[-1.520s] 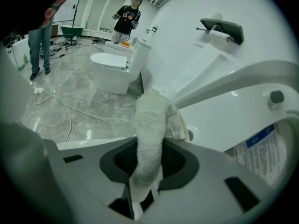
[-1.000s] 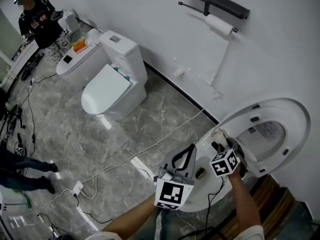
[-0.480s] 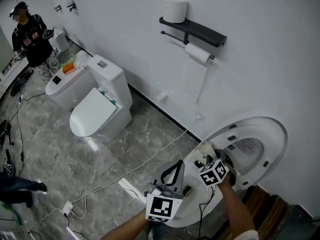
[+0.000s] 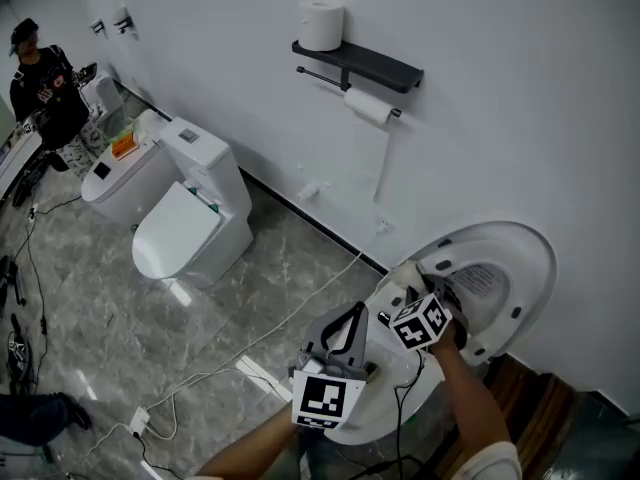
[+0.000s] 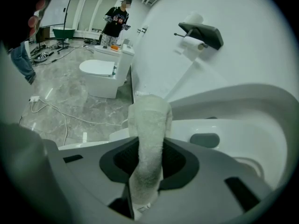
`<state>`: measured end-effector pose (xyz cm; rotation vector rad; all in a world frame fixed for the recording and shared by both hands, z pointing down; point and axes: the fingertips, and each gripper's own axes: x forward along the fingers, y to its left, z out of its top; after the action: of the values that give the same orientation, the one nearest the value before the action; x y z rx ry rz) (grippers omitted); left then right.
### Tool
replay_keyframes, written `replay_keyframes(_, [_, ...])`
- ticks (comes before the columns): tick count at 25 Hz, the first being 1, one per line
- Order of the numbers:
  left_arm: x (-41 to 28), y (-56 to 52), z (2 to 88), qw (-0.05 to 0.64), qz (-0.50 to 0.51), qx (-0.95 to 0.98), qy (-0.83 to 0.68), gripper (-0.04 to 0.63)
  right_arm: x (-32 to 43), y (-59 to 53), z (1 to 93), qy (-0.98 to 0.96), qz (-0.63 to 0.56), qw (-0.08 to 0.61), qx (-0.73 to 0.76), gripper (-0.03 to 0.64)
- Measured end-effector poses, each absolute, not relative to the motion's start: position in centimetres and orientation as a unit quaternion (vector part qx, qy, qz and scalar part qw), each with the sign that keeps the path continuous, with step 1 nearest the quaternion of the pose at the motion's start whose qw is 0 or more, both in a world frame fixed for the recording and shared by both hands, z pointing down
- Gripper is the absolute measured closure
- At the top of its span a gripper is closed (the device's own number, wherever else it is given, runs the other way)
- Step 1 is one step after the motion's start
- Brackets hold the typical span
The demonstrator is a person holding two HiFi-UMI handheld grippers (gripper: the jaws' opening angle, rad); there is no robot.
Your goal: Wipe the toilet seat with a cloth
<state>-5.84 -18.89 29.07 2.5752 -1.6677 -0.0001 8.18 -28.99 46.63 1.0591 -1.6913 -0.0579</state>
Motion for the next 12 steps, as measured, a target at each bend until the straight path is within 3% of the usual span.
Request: replay_keyframes(12, [-4.4,-19.1,27.3,0.033,-0.004,0.846,-0.532,0.584,9.9,-29.8,42.4,-0.704,-0.016,0.530,0.473,0.508])
